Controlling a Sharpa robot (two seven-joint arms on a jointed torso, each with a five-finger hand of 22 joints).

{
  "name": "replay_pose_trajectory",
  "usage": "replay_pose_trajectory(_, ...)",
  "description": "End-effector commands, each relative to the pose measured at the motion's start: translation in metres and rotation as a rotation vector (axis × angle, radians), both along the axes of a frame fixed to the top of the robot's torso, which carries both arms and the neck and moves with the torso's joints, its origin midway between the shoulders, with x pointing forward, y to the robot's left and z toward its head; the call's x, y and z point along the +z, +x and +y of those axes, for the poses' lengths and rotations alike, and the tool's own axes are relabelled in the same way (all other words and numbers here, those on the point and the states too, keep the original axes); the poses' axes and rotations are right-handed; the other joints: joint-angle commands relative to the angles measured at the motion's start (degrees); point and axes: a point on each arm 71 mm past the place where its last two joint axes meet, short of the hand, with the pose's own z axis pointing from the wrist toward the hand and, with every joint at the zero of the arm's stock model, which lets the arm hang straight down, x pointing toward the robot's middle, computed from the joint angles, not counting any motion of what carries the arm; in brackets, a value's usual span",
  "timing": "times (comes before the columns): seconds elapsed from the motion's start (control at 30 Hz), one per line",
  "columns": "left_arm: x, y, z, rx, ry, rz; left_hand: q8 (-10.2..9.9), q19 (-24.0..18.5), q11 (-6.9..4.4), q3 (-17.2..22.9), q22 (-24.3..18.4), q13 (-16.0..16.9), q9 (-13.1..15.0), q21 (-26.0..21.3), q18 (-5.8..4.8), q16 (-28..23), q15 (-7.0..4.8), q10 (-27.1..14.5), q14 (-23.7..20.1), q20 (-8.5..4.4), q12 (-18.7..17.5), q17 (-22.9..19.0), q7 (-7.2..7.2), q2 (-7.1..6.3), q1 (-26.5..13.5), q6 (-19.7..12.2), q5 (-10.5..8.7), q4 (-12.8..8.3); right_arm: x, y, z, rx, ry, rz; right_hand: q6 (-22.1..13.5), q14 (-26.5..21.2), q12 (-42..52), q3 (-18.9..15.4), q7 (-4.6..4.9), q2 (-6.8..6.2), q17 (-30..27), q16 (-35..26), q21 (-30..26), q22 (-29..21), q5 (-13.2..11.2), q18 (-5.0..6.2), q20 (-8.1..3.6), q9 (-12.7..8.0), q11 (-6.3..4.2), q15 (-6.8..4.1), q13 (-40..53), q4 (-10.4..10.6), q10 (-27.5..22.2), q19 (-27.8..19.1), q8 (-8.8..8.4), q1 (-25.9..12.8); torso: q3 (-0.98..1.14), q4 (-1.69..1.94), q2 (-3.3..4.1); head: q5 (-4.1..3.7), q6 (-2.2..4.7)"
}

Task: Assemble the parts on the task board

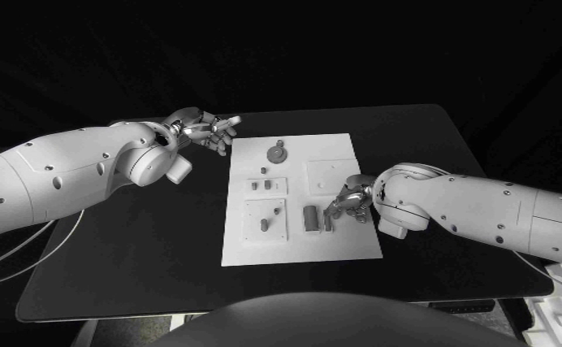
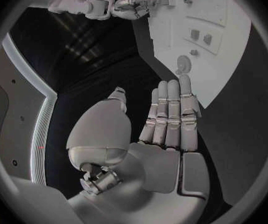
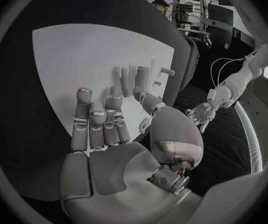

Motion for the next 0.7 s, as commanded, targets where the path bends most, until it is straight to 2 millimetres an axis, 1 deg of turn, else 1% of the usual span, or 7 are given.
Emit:
replay_pose_trajectory(0.03,0.001,0.0,-0.002,-0.016,-0.005,-0.001,0.4,0.5,-0.25,0.4,0.1,0.0,-0.1,-0.3,0.61,0.2,-0.13,-0.1,-0.4,-0.1,-0.3,-0.1,0.1,-0.25,-0.4,-0.4,0.12,0.0,0.004,0.003,0.003,0.029,0.031,-0.079,-0.2,0.0,-0.1,0.5,-0.01,-0.12,0.1,-0.1,-0.1,0.3,-0.2,0.45,-0.39,0.0,0.01,-0.55,0.1,-0.3,-0.1,0.1,-0.29,0.9,0.01,0.0,0.01,0.04,0.0)
replay_pose_trajectory(0.13,0.001,0.0,-0.002,-0.016,-0.005,-0.001,0.4,0.5,-0.25,0.4,0.1,0.0,-0.1,-0.3,0.61,0.2,-0.13,-0.1,-0.4,-0.1,-0.3,-0.1,0.1,-0.25,-0.4,-0.4,0.12,0.0,0.005,0.004,0.003,0.036,0.032,-0.102,-0.3,0.1,-0.1,0.7,0.02,-0.05,0.0,-0.2,-0.1,0.3,-0.3,0.45,-0.43,0.0,0.03,-0.58,0.1,-1.0,-0.1,0.2,-0.28,1.6,0.02,0.02,0.02,0.01,0.0)
replay_pose_trajectory(0.27,0.001,0.0,-0.002,-0.016,-0.005,-0.001,0.4,0.5,-0.25,0.4,0.1,0.0,-0.1,-0.3,0.61,0.2,-0.13,-0.1,-0.4,-0.1,-0.3,-0.1,0.1,-0.25,-0.4,-0.4,0.12,0.0,0.007,0.007,0.002,0.044,0.026,-0.151,-1.2,0.1,-0.1,0.7,0.29,0.0,0.0,-0.3,-0.1,0.2,-0.8,0.45,-0.42,-0.1,0.28,-0.49,0.1,-2.2,0.0,0.3,-0.69,3.0,0.01,0.0,0.01,0.04,0.0)
replay_pose_trajectory(0.37,0.001,0.0,-0.002,-0.016,-0.005,-0.001,0.4,0.5,-0.25,0.4,0.1,0.0,-0.1,-0.3,0.61,0.2,-0.13,-0.1,-0.4,-0.1,-0.3,-0.1,0.1,-0.24,-0.4,-0.4,0.12,0.0,0.01,0.008,0.002,0.053,0.035,-0.191,-3.0,0.2,0.0,0.9,0.82,-0.21,0.0,-0.4,-0.2,0.2,-1.0,0.45,-0.43,-0.4,0.77,-0.21,0.1,-3.4,-0.1,0.4,-1.58,4.5,0.0,0.0,0.01,0.06,0.0)
replay_pose_trajectory(0.5,0.001,0.0,-0.002,-0.016,-0.005,-0.001,0.4,0.5,-0.25,0.4,0.1,0.0,-0.1,-0.3,0.61,0.2,-0.13,-0.1,-0.4,-0.1,-0.3,-0.1,0.1,-0.25,-0.4,-0.4,0.12,0.0,0.012,0.009,0.001,0.086,0.029,-0.241,-5.6,0.3,0.1,1.1,1.82,-0.57,0.0,-0.5,-0.2,0.1,-1.3,0.45,-0.35,-0.8,1.73,0.67,0.1,-5.1,-0.2,0.5,-2.77,7.1,0.03,0.01,0.01,0.13,0.0)
replay_pose_trajectory(0.6,0.001,0.0,-0.001,-0.015,-0.005,-0.001,0.4,0.5,-0.25,0.4,0.1,0.0,-0.1,-0.3,0.61,0.2,-0.13,-0.1,-0.4,-0.09,-0.3,-0.1,0.1,-0.24,-0.4,-0.4,0.12,0.0,0.013,0.01,0.0,0.104,0.032,-0.261,-5.9,0.2,0.1,1.0,2.04,-1.03,0.0,-0.6,-0.3,0.1,-1.6,0.45,-0.18,-0.8,1.95,0.94,0.1,-5.4,-0.4,0.4,-2.78,8.4,0.04,0.01,0.01,0.17,0.0)
replay_pose_trajectory(0.7,0.001,0.0,-0.001,-0.015,-0.004,-0.001,0.4,0.5,-0.25,0.4,0.1,0.0,-0.1,-0.3,0.6,0.2,-0.13,-0.1,-0.4,-0.09,-0.3,-0.1,0.11,-0.24,-0.4,-0.4,0.12,0.0,0.015,0.009,0.001,0.129,0.06,-0.282,-6.1,0.1,0.2,1.0,2.1,-1.12,0.0,-0.6,-0.3,0.1,-1.7,0.45,-0.11,-0.8,2.02,1.0,0.1,-5.6,-0.6,0.3,-2.77,9.2,0.03,-0.01,0.01,0.22,0.0)
